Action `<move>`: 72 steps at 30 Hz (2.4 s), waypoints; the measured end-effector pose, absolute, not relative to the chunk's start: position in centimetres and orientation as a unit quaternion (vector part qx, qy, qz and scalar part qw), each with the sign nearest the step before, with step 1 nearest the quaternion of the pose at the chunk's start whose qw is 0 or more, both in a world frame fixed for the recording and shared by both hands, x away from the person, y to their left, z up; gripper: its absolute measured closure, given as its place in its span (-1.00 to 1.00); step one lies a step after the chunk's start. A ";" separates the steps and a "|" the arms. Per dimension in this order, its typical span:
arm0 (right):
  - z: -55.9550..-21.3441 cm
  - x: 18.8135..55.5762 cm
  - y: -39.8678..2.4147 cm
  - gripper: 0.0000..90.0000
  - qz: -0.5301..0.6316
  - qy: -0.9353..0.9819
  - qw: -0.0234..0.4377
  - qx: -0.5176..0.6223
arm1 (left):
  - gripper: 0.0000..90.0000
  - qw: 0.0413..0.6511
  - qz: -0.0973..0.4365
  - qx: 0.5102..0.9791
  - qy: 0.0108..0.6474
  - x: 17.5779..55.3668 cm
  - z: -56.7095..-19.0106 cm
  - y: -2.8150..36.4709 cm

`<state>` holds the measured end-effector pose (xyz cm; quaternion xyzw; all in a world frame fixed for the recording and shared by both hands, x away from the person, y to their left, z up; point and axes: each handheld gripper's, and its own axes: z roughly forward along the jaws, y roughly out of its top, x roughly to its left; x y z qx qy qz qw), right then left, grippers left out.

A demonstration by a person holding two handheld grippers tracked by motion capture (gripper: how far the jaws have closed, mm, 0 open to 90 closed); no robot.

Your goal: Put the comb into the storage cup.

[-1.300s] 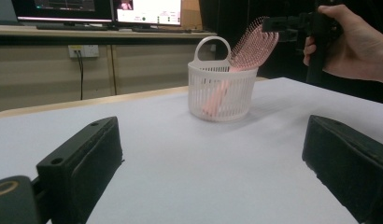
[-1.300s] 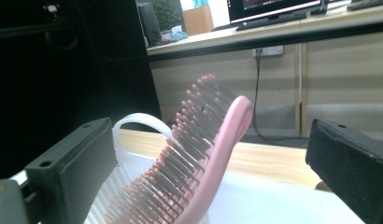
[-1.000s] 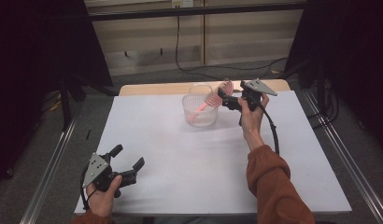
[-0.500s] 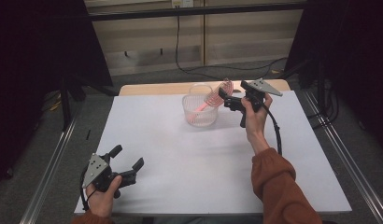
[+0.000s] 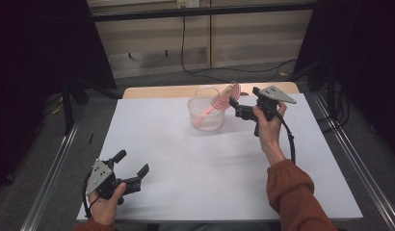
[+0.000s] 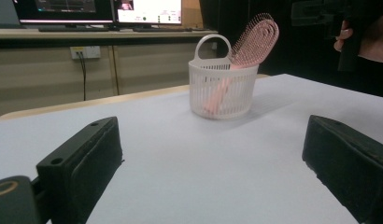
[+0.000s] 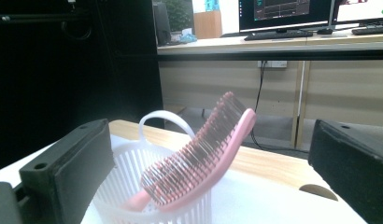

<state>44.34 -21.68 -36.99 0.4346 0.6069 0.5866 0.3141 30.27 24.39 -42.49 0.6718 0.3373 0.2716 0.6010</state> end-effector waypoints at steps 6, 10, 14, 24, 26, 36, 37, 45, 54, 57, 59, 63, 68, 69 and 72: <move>-37.3 43.4 -22.2 -0.99 0.567 0.622 0.326 0.430 | -0.89 0.604 0.273 0.665 0.345 30.2 -42.5 24.6; -37.6 42.6 -22.5 -0.99 0.564 0.626 0.331 0.426 | -0.89 0.604 0.274 0.665 0.345 30.2 -42.4 24.7; -37.4 41.9 -23.0 -0.99 0.561 0.626 0.338 0.423 | -0.89 0.606 0.275 0.662 0.345 30.2 -42.4 24.6; -36.8 40.4 -23.9 -0.99 0.542 0.640 0.351 0.417 | -0.89 0.607 0.277 0.657 0.351 30.1 -42.4 24.8; -36.8 40.1 -24.0 -0.99 0.538 0.641 0.352 0.419 | -0.89 0.606 0.277 0.657 0.351 30.1 -42.4 24.8; -37.3 38.4 -24.8 -1.00 0.531 0.647 0.353 0.417 | -0.89 0.608 0.284 0.650 0.356 29.9 -42.3 24.9; -37.4 38.1 -24.8 -1.00 0.531 0.649 0.351 0.418 | -0.89 0.609 0.282 0.650 0.356 29.9 -42.3 24.9; -38.0 36.2 -25.5 -0.99 0.535 0.642 0.344 0.428 | -0.89 0.610 0.281 0.651 0.355 29.7 -42.2 24.9; -39.7 34.0 -25.9 -0.99 0.540 0.625 0.369 0.426 | -0.89 0.610 0.278 0.651 0.355 29.5 -42.1 24.7; -39.9 33.5 -26.1 -0.99 0.531 0.630 0.370 0.430 | -0.88 0.611 0.289 0.642 0.360 29.3 -42.0 24.9; -40.2 33.1 -26.3 -0.99 0.528 0.629 0.371 0.434 | -0.88 0.610 0.288 0.642 0.363 29.4 -42.1 25.1; -40.5 32.7 -26.7 -1.00 0.521 0.624 0.376 0.445 | -0.88 0.607 0.290 0.645 0.363 29.4 -42.1 25.0; -40.6 31.6 -26.9 -1.00 0.514 0.616 0.397 0.446 | -0.88 0.608 0.290 0.642 0.366 29.3 -42.1 25.1; -40.6 31.3 -27.0 -1.00 0.518 0.614 0.394 0.446 | -0.88 0.608 0.290 0.642 0.366 29.3 -42.1 25.1; -40.7 30.8 -27.4 -1.00 0.514 0.615 0.397 0.448 | -0.88 0.606 0.296 0.642 0.365 29.2 -42.0 25.1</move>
